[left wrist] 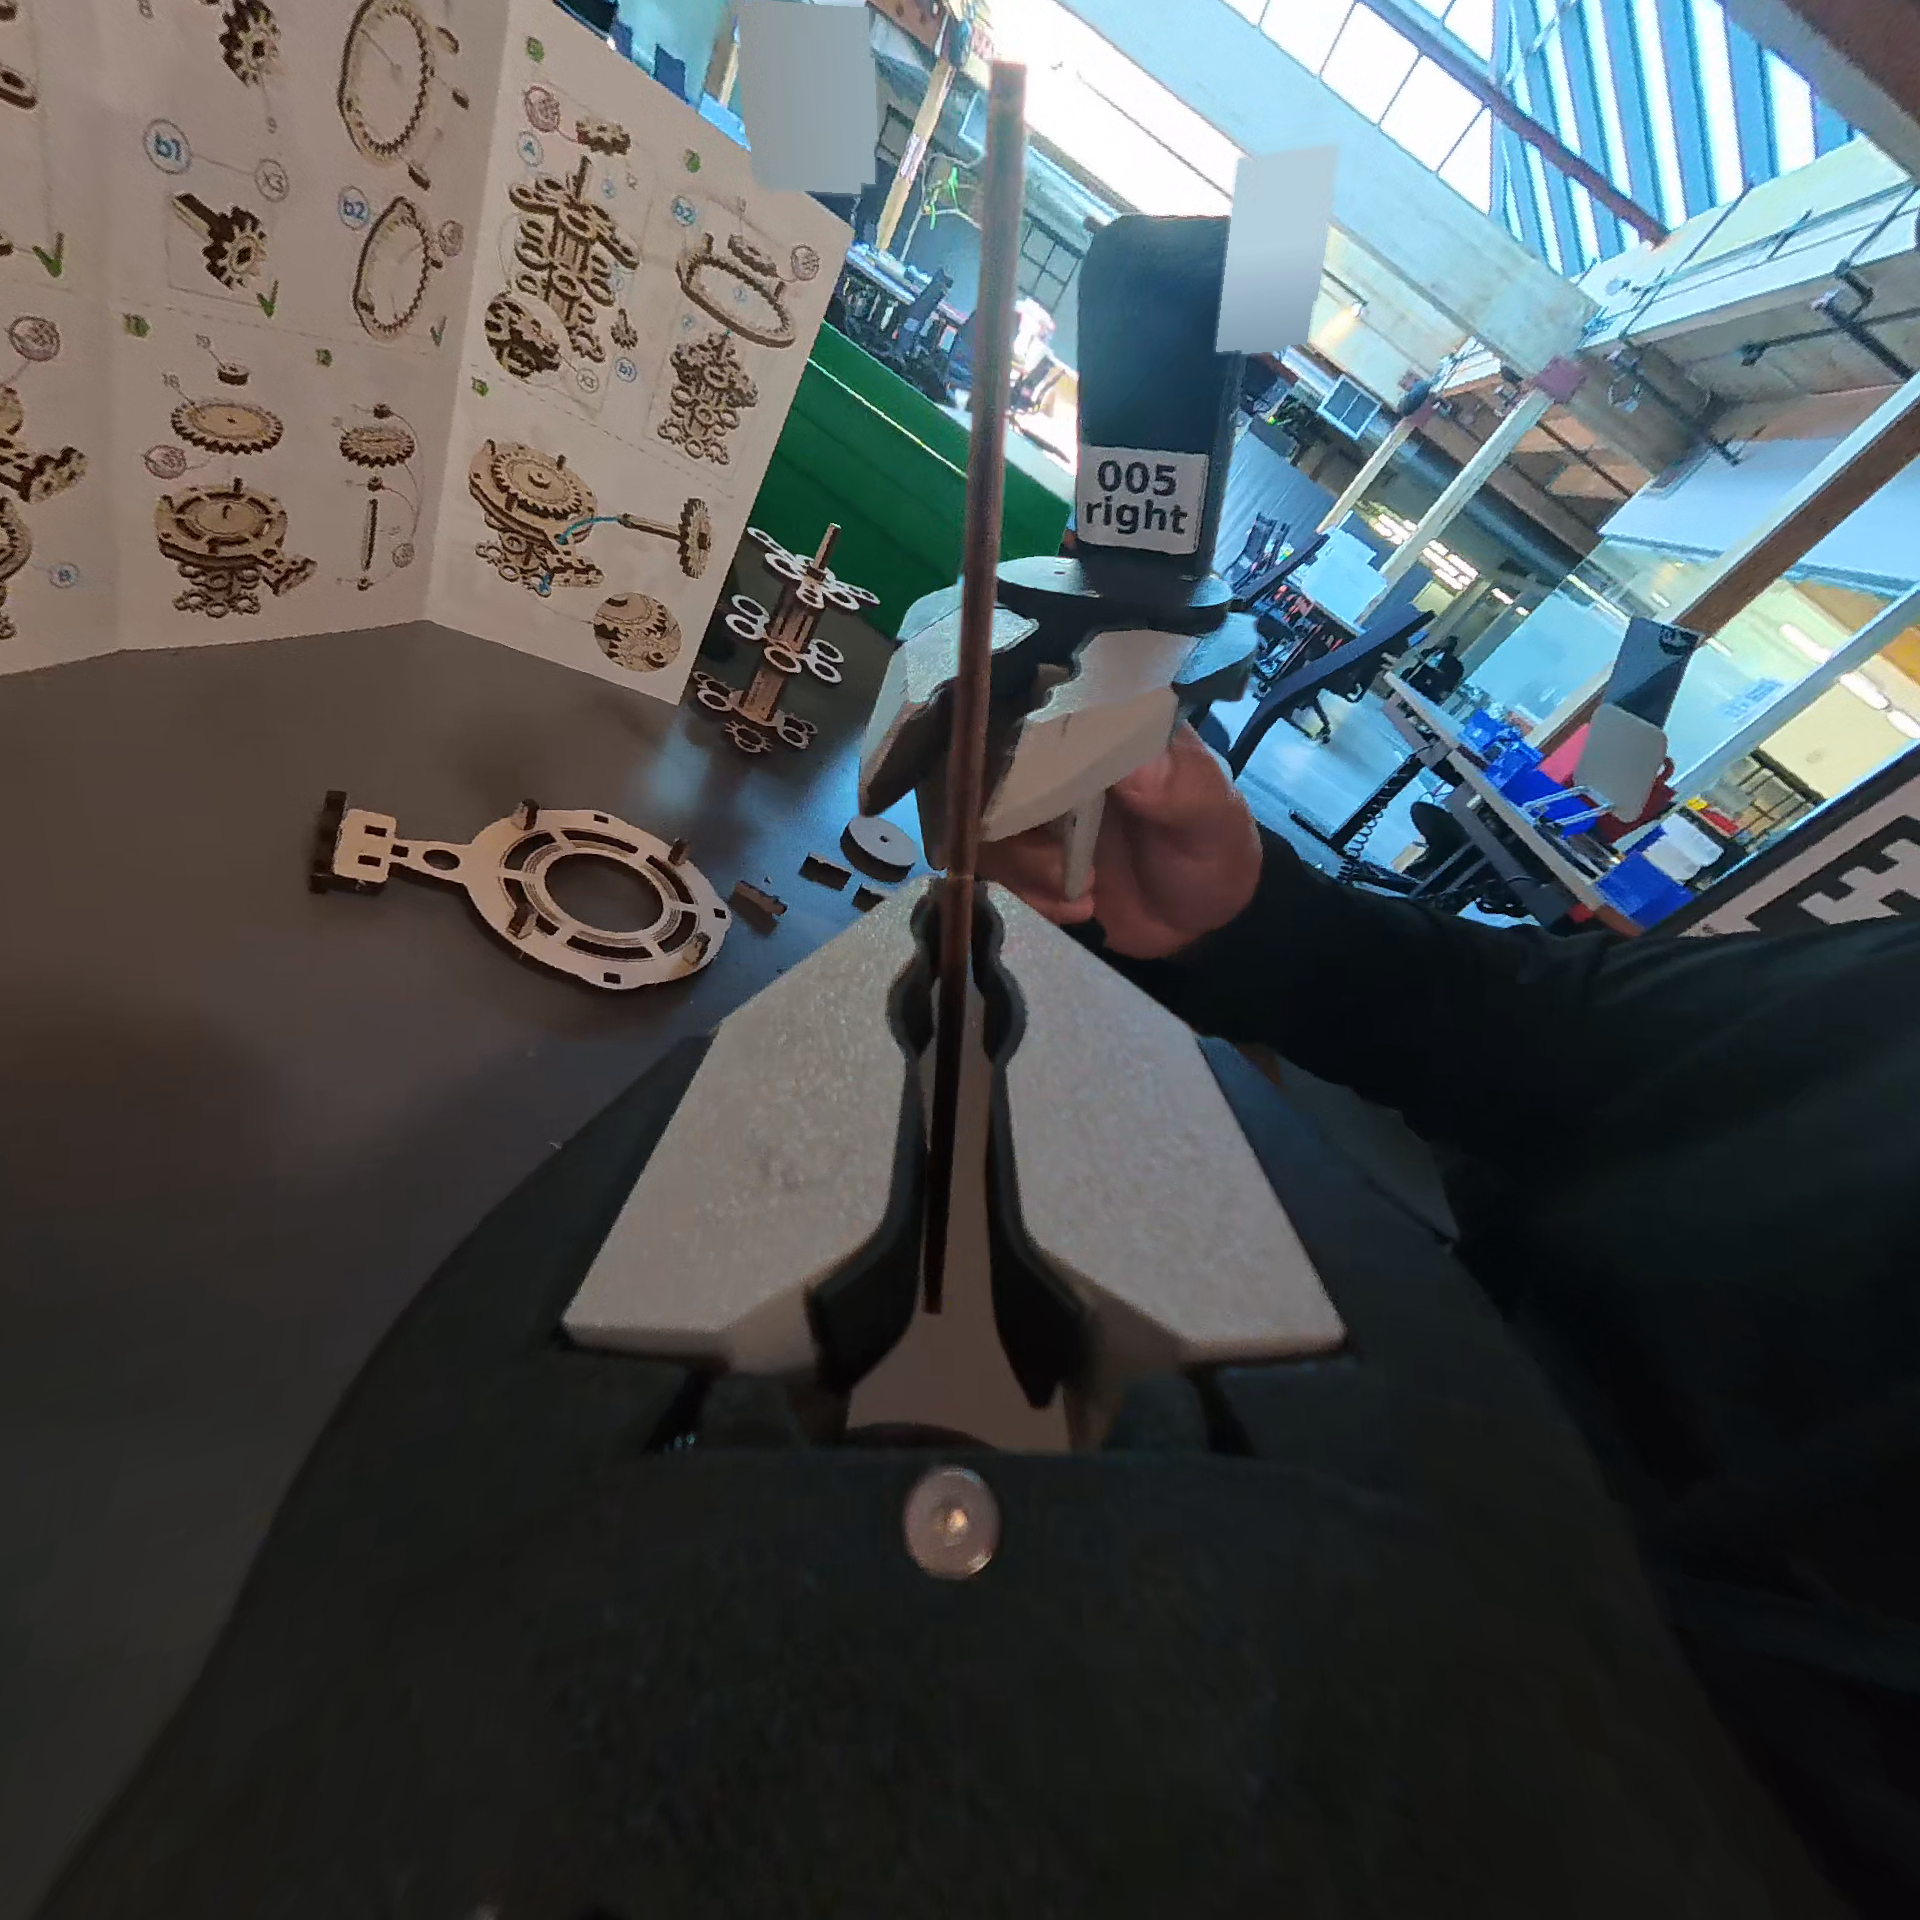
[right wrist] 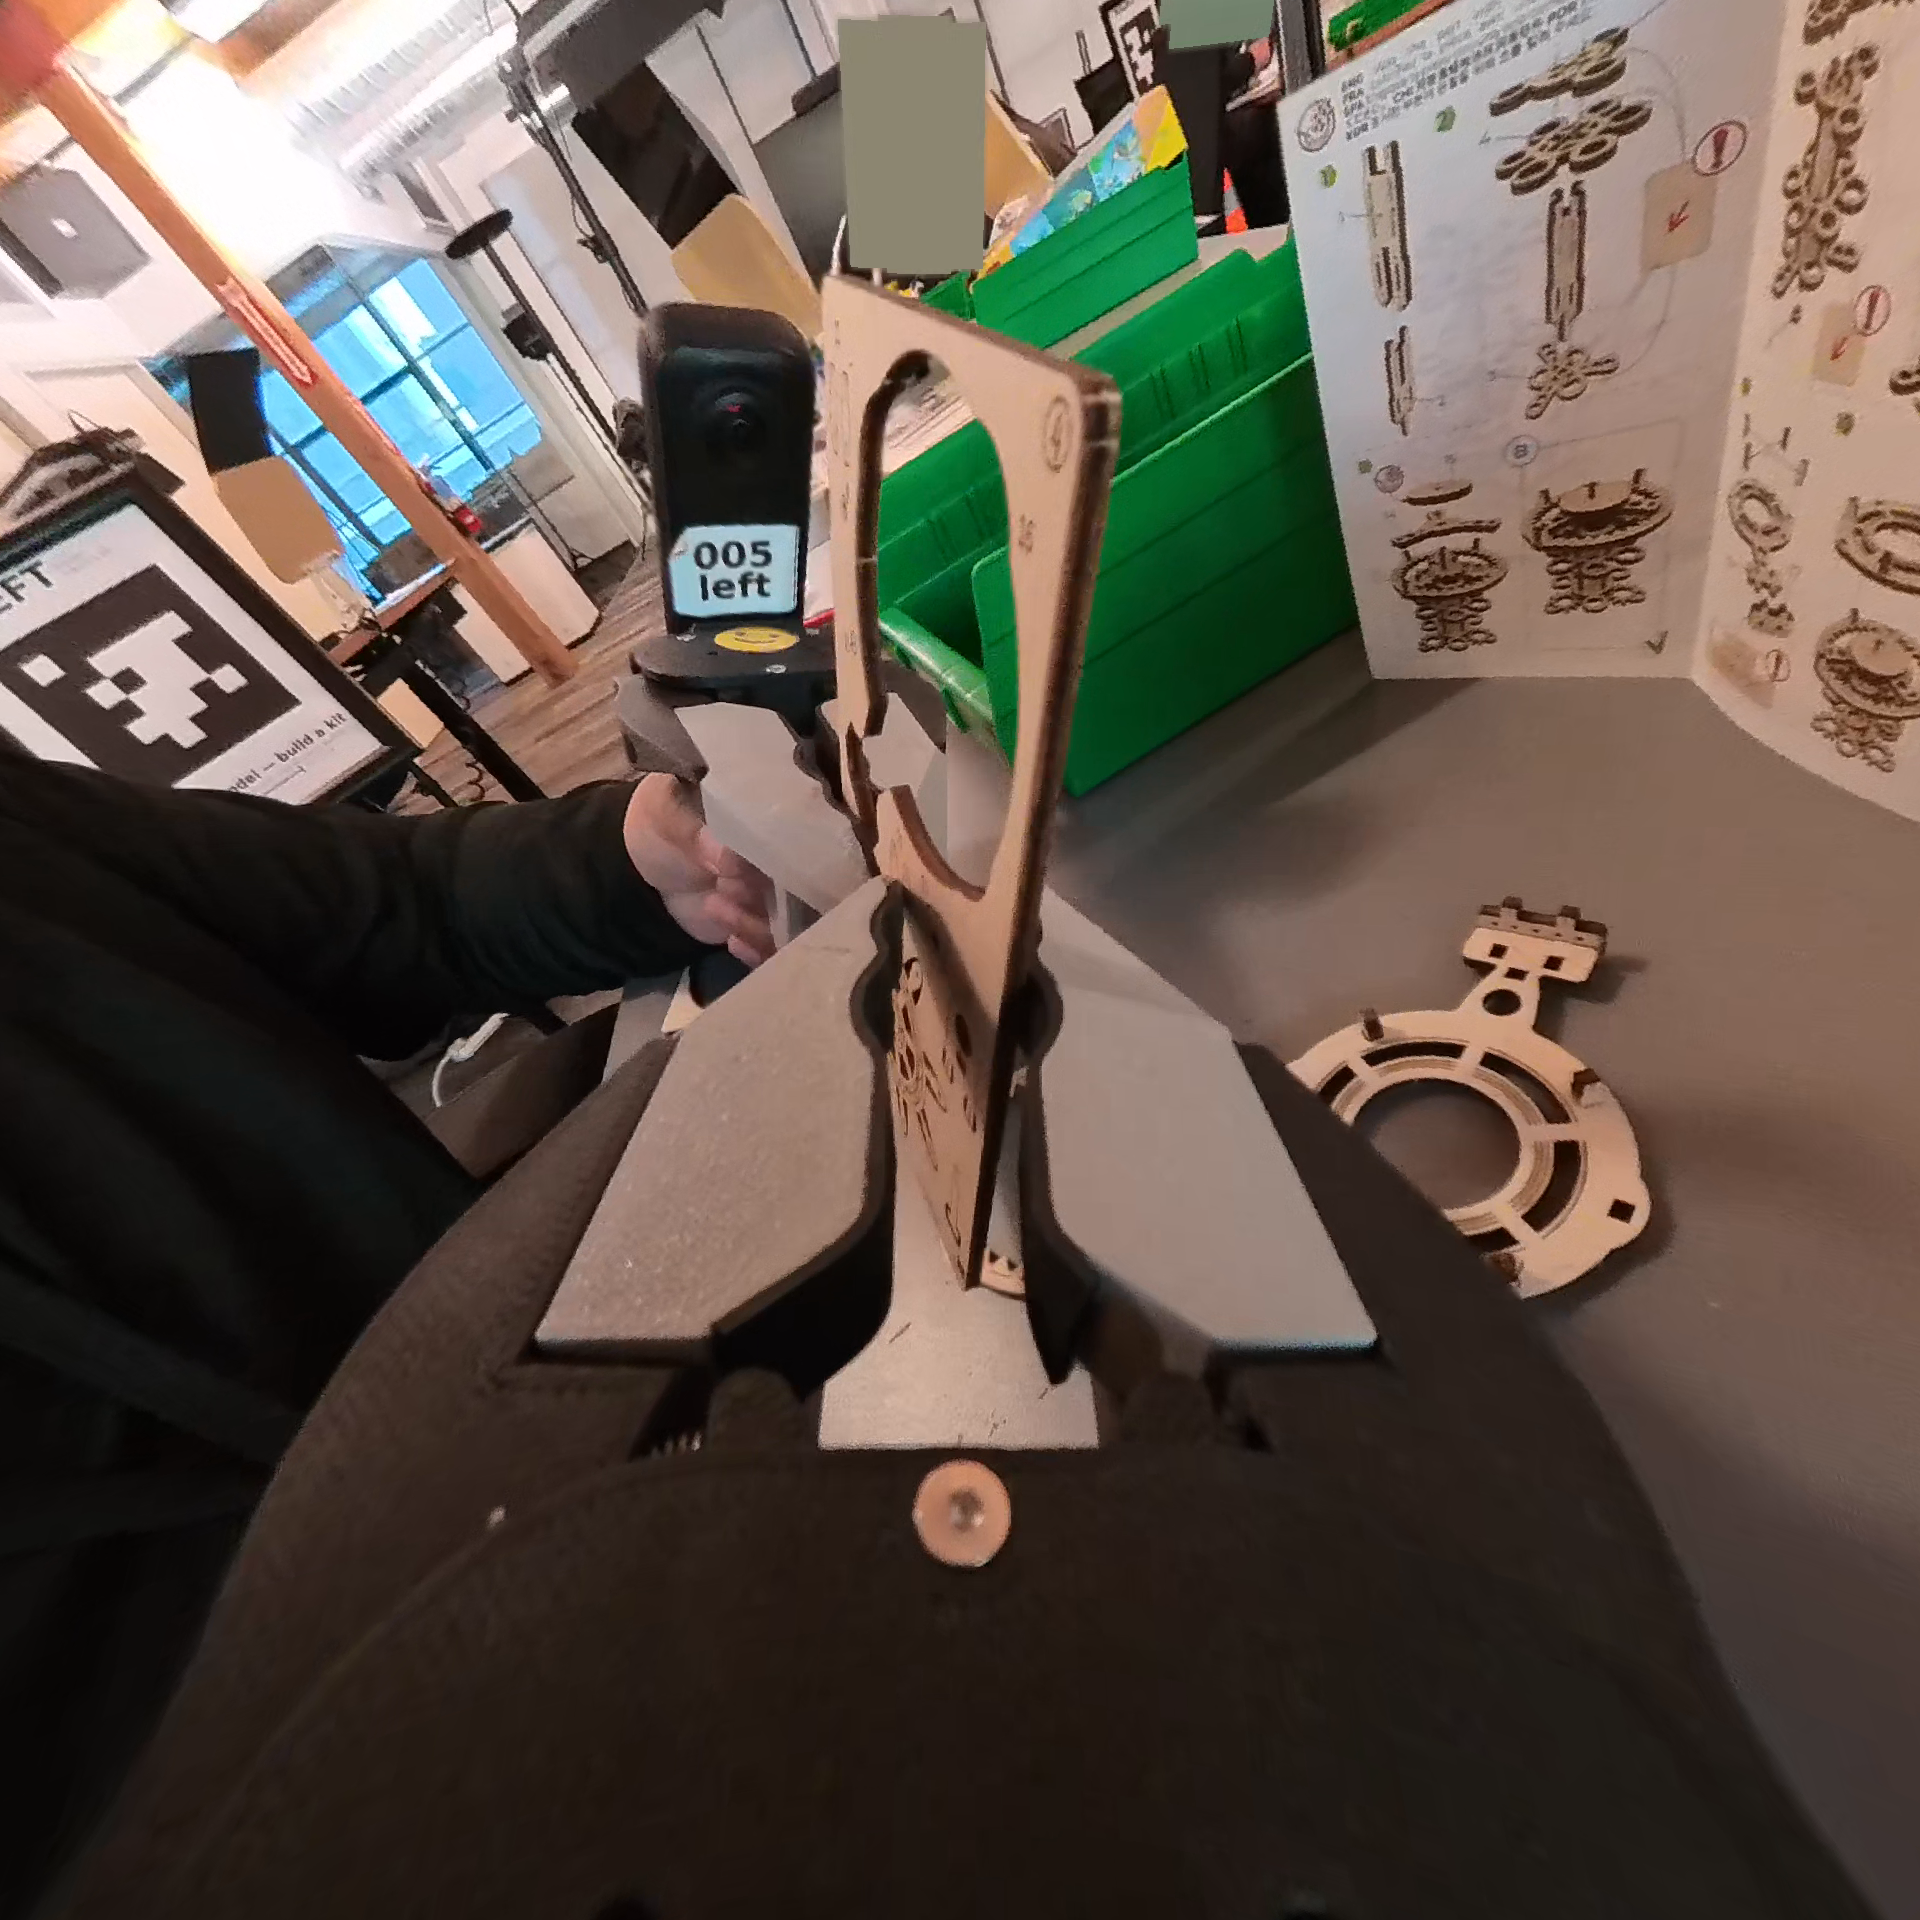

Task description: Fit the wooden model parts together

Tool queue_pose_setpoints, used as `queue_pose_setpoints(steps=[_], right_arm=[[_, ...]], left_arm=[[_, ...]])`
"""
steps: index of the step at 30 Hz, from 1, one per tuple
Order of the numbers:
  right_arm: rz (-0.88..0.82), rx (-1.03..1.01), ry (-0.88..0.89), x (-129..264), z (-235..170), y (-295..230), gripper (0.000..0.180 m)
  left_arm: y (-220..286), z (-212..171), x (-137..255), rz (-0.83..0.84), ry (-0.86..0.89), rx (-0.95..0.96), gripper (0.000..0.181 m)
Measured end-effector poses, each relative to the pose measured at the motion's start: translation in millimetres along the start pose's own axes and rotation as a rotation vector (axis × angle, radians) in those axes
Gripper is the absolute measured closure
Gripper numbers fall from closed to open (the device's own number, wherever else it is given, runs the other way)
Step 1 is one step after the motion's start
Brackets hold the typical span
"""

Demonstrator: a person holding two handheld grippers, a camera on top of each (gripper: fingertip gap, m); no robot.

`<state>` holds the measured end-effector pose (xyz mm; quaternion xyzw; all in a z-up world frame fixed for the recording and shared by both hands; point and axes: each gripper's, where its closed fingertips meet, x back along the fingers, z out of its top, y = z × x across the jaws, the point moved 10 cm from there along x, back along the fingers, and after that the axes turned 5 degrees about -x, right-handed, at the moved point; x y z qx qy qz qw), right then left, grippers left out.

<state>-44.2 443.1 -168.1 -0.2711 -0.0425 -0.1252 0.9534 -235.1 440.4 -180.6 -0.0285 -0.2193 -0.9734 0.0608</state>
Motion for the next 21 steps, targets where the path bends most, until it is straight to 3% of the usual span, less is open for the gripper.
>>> queue_pose_setpoints(steps=[9,21], right_arm=[[0.033,-0.043,0.040,6.6,2.8,3.5,0.171],[-0.015,-0.024,0.015,1.0,-1.1,3.8,0.163]], left_arm=[[-2.7,0.7,2.6,-0.016,0.025,0.040,0.181],[-0.3,0.6,-0.5,0.035,0.010,-0.010,0.181]])
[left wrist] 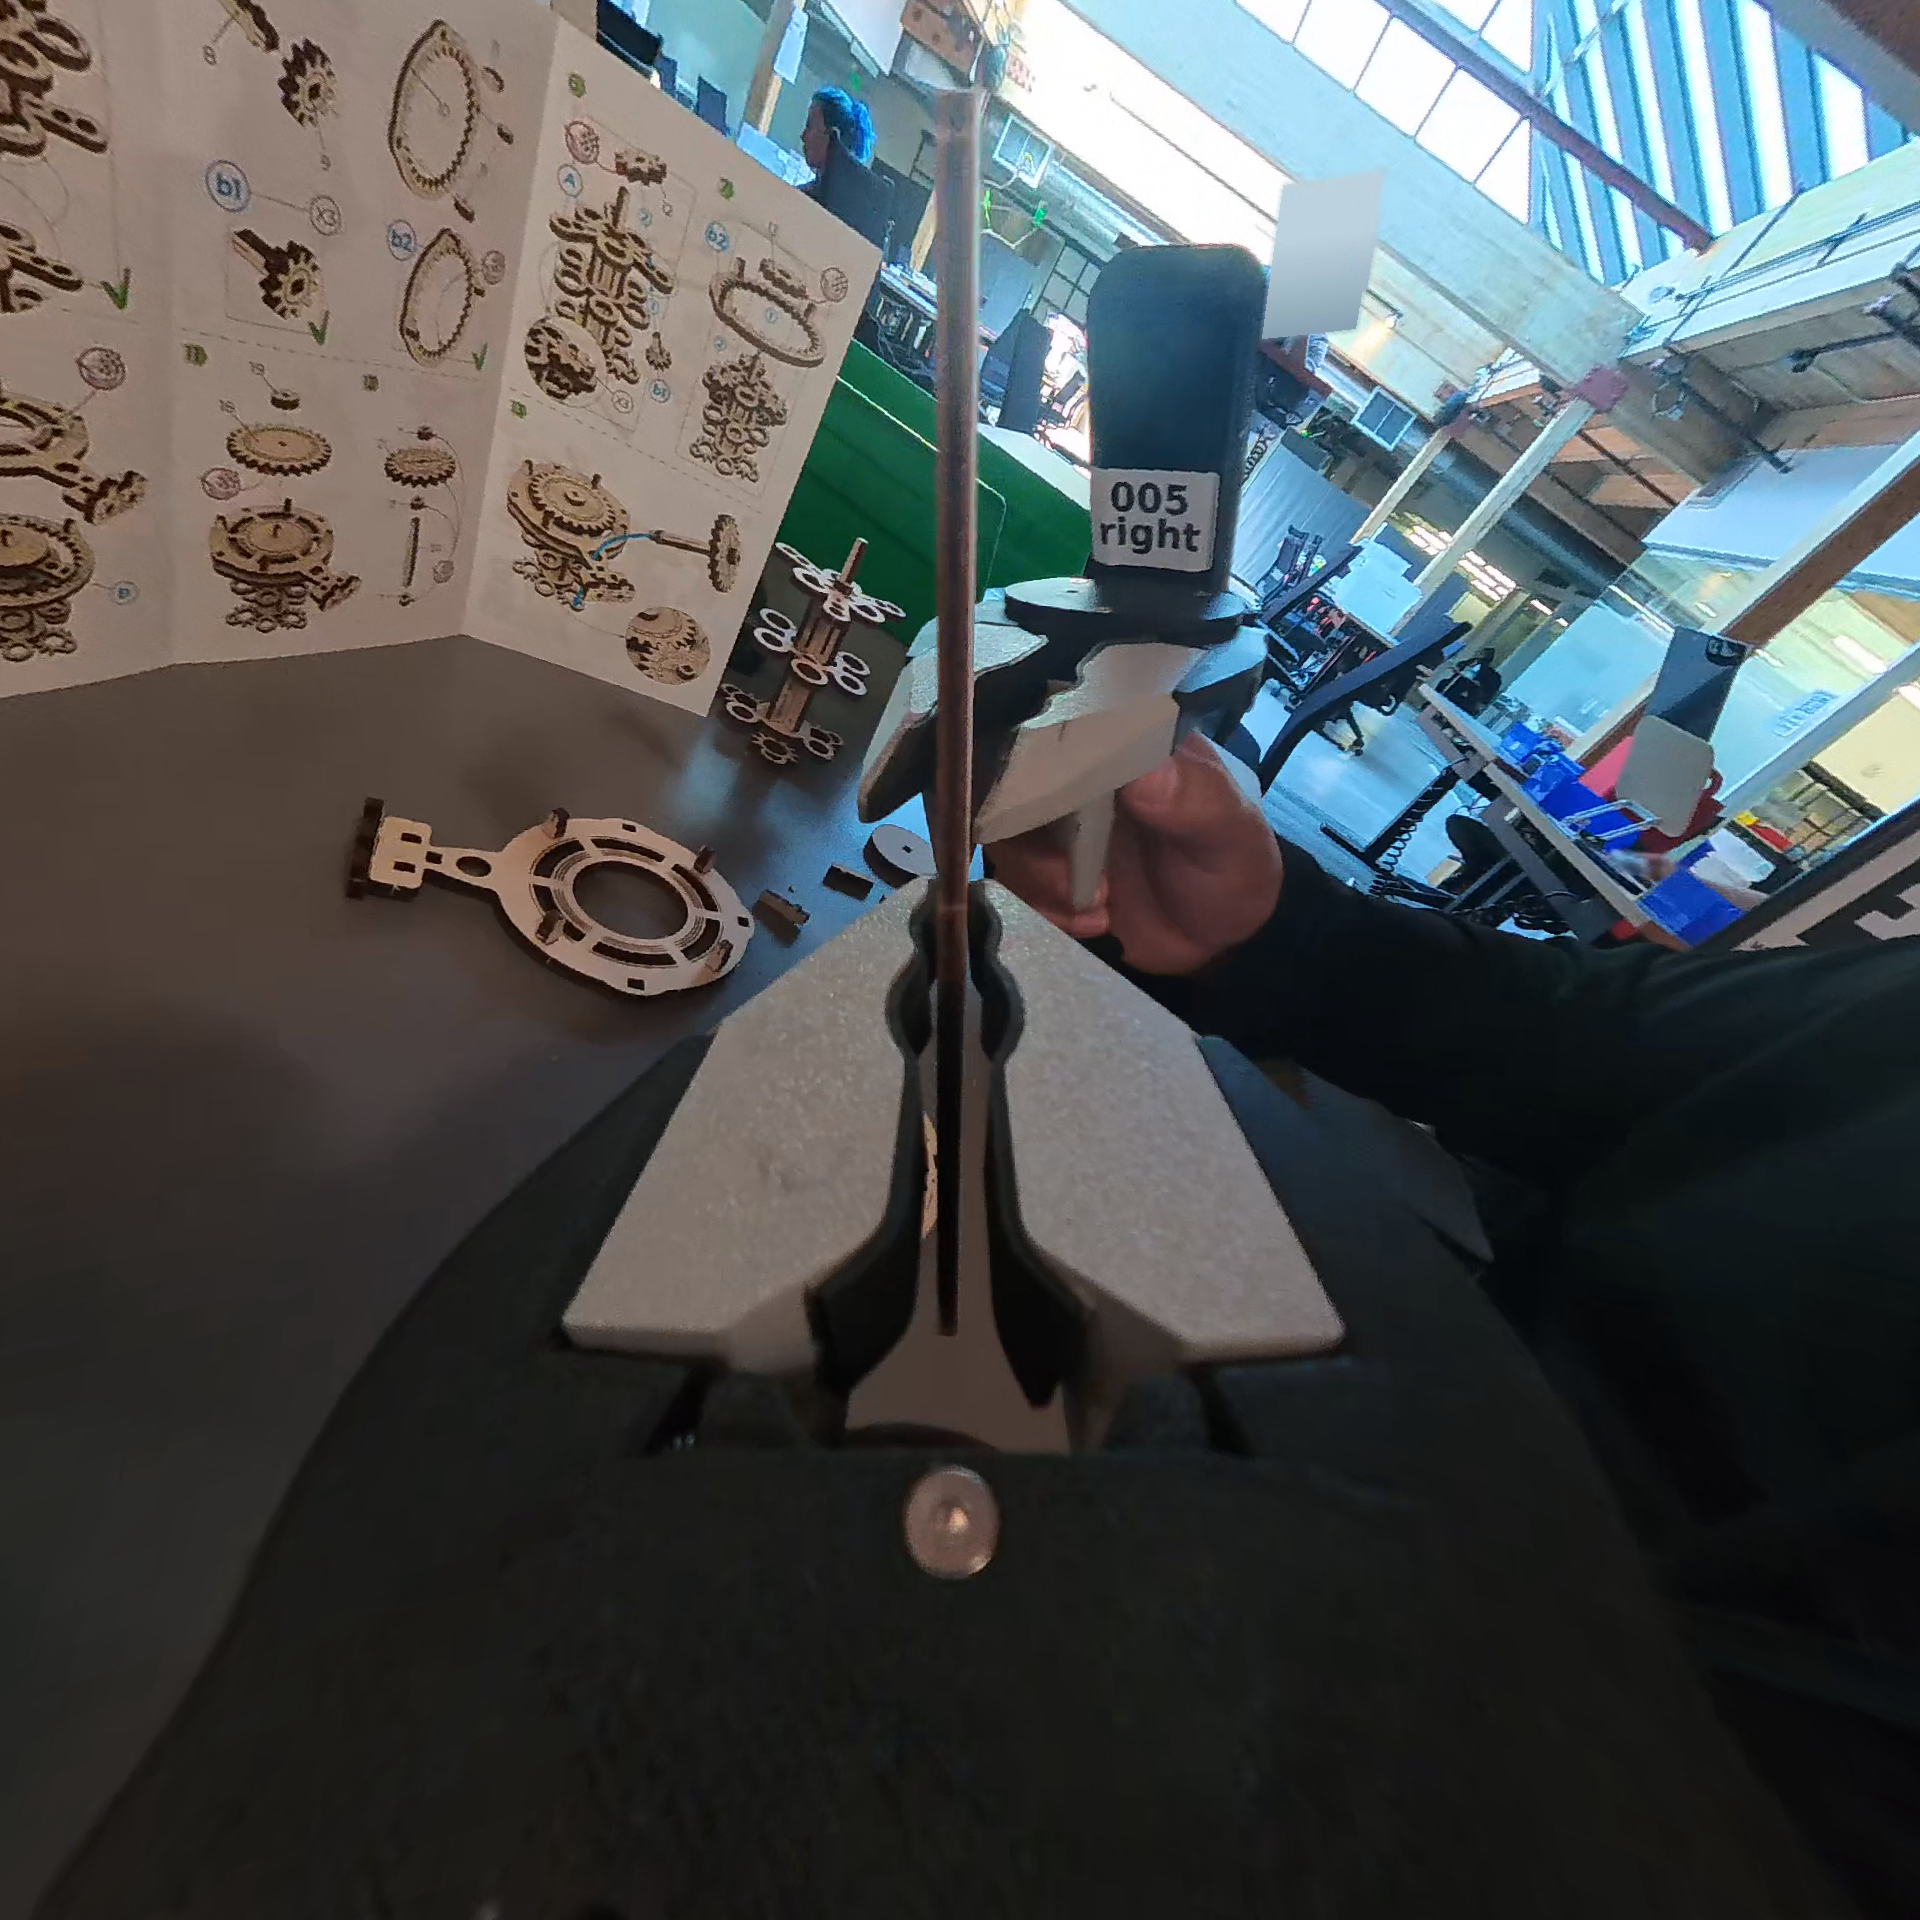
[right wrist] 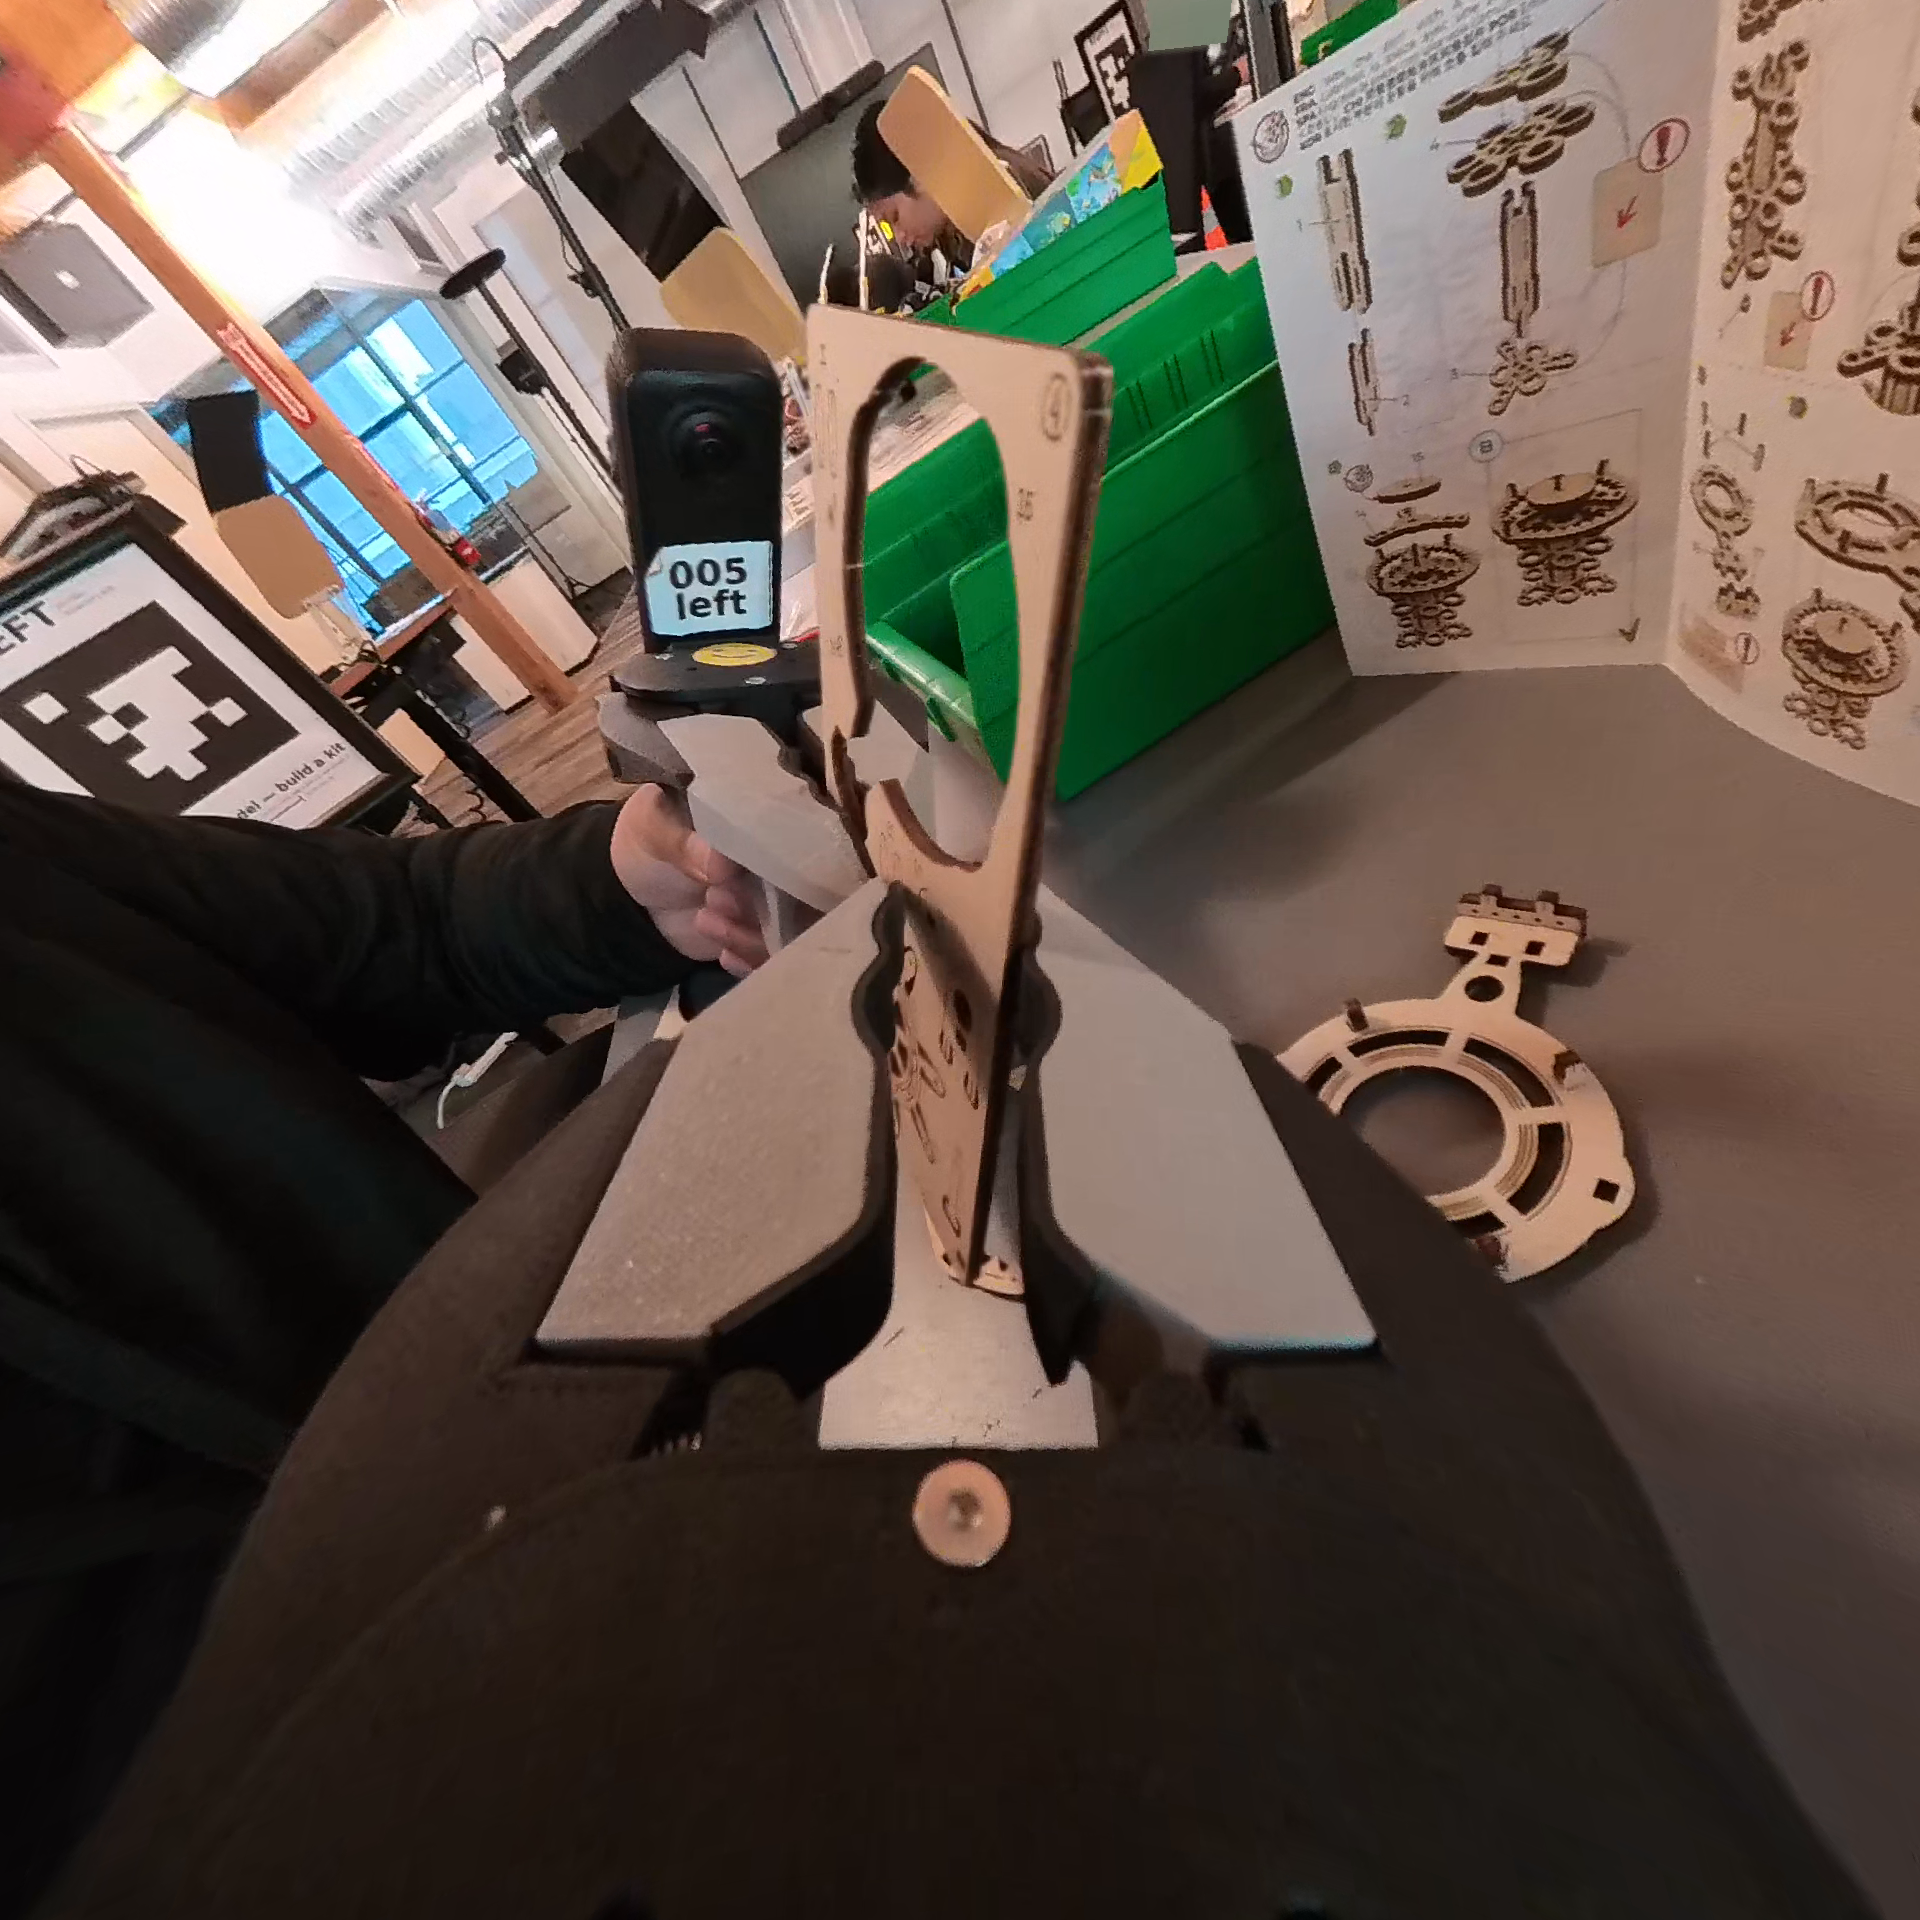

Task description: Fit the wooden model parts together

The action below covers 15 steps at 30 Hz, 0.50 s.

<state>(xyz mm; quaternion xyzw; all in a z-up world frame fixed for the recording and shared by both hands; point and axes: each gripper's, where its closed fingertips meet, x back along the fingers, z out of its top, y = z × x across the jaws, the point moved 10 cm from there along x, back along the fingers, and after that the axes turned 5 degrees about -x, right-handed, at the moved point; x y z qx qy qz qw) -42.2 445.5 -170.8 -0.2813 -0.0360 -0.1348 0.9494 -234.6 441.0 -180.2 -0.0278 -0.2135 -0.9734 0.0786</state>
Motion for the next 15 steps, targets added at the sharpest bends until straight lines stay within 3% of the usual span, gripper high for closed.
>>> queue_pose_setpoints(steps=[15], right_arm=[[-0.031,-0.049,-0.003,-2.0,-2.5,3.1,0.160]], left_arm=[[5.5,-1.1,-1.8,0.094,-0.024,-0.076,0.181]])
